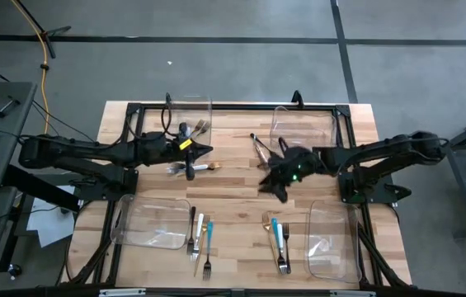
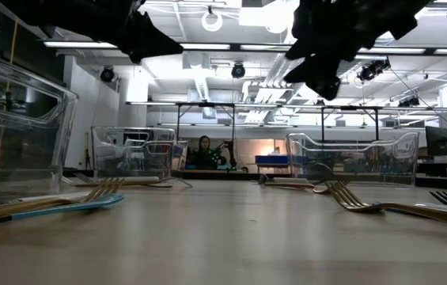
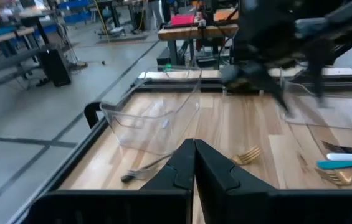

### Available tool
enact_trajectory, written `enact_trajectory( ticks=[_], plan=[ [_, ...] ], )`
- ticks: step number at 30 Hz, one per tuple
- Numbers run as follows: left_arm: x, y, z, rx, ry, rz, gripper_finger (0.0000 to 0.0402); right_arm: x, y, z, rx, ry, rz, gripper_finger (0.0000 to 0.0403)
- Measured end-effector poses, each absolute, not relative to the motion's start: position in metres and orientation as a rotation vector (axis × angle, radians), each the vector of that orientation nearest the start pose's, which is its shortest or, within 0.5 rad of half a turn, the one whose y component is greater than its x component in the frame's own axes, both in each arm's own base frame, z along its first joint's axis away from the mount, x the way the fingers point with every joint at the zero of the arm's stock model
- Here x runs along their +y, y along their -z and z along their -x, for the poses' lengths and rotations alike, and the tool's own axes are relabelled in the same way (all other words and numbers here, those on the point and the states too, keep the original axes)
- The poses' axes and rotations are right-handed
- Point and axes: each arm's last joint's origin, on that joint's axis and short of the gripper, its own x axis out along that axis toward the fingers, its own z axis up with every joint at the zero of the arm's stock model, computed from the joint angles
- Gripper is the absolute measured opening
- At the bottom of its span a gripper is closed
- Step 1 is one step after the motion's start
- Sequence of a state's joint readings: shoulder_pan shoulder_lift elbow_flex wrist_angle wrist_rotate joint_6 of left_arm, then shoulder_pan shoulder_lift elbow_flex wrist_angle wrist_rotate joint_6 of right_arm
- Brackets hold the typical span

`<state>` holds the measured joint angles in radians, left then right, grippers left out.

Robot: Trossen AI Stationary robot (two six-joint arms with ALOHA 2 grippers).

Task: Sort silverware by color (type)
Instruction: Put the blue fork into the top left transparent bin

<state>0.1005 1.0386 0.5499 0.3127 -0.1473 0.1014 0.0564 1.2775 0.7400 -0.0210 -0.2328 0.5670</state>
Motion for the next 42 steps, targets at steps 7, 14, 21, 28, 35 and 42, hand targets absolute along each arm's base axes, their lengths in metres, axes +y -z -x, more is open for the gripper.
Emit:
enact_trajectory(
  ticks=[7,14,21,28,35,42],
  plan=[
    [0.027,-0.253,-0.224,0.183,-0.238,-0.111,0.0000,0.078,-0.253,-0.273,0.877,-0.101,-0.501,0.0157],
    [0.027,-0.253,-0.224,0.185,-0.236,-0.123,0.0000,0.124,-0.252,-0.286,1.142,-0.160,-0.236,0.0157],
    [0.028,-0.251,-0.224,0.206,-0.271,-0.174,0.0000,0.148,-0.208,-0.297,1.346,-0.267,-0.171,0.0134],
    [0.028,-0.251,-0.223,0.216,-0.274,-0.176,0.0000,0.151,-0.184,-0.302,1.434,-0.333,-0.124,0.0019],
    [0.029,-0.251,-0.223,0.209,-0.278,-0.177,0.0000,0.154,-0.168,-0.301,1.472,-0.363,-0.101,0.0008],
    [0.029,-0.251,-0.223,0.210,-0.278,-0.176,0.0000,0.157,-0.152,-0.307,1.479,-0.381,-0.082,0.0002]
  ],
)
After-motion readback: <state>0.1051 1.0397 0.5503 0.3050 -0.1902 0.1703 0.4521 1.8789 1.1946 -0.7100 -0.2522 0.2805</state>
